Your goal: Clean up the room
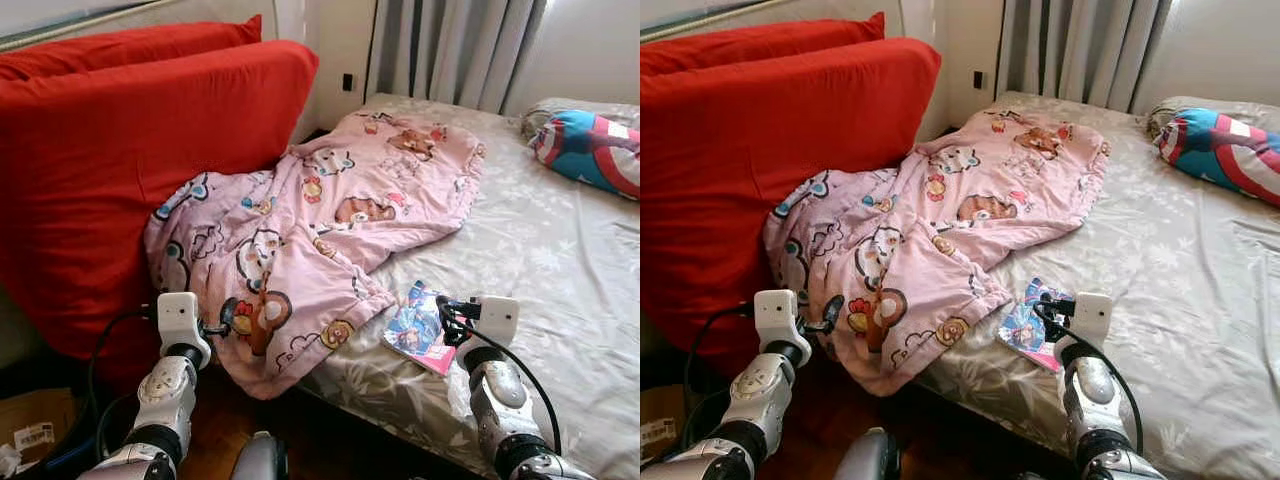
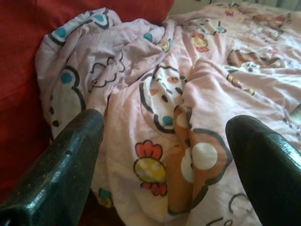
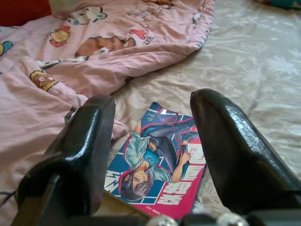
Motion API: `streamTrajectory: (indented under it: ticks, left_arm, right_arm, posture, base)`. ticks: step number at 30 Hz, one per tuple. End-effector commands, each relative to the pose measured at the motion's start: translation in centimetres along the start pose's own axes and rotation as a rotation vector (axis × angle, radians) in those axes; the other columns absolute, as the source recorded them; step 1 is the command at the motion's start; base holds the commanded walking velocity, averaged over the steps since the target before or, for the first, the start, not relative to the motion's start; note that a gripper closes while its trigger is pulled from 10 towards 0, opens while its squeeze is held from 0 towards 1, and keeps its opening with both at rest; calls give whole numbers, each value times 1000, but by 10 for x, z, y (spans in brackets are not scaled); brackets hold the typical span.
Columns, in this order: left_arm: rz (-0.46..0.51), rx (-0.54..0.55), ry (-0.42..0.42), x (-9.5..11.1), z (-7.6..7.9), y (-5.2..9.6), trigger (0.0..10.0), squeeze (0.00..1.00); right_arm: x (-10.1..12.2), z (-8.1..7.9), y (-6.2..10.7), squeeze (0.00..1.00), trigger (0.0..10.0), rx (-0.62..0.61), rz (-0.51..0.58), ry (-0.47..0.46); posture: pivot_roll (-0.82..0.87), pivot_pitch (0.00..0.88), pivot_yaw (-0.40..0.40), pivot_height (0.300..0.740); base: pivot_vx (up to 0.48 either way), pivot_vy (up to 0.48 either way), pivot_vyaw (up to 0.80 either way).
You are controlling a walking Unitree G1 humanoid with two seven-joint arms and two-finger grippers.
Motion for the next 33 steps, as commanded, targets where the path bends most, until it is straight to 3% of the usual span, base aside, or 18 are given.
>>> streamTrajectory:
  ticks: [1,15,33]
  left_arm:
    - [6,6,10,4,-2,-2,10000,0]
    - [8,0,15,4,-1,-2,10000,0]
    - [12,-4,21,5,2,-3,10000,0]
  right_arm:
    - [-2,0,-1,0,10000,-7,-20,9]
    - [-10,5,0,0,10000,-48,-61,-8]
    - [-13,9,1,0,10000,-75,-78,-5]
  posture:
    - [9,0,-13,640]
    - [11,0,-12,640]
    - [14,0,-9,640]
  base:
    - [368,0,0]
    - [365,0,0]
    - [0,0,0]
Point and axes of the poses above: a point about 5 cm out from each wrist's last joint towards the gripper, its own y axis pointing back from the gripper into the wrist, its own x axis along the axis of the wrist's last joint, z = x × y, the point moved 6 cm from there along -y, pointing out of the wrist towards the gripper, and after that the axes turned 10 degrees about -y, right-handed, at the moved point
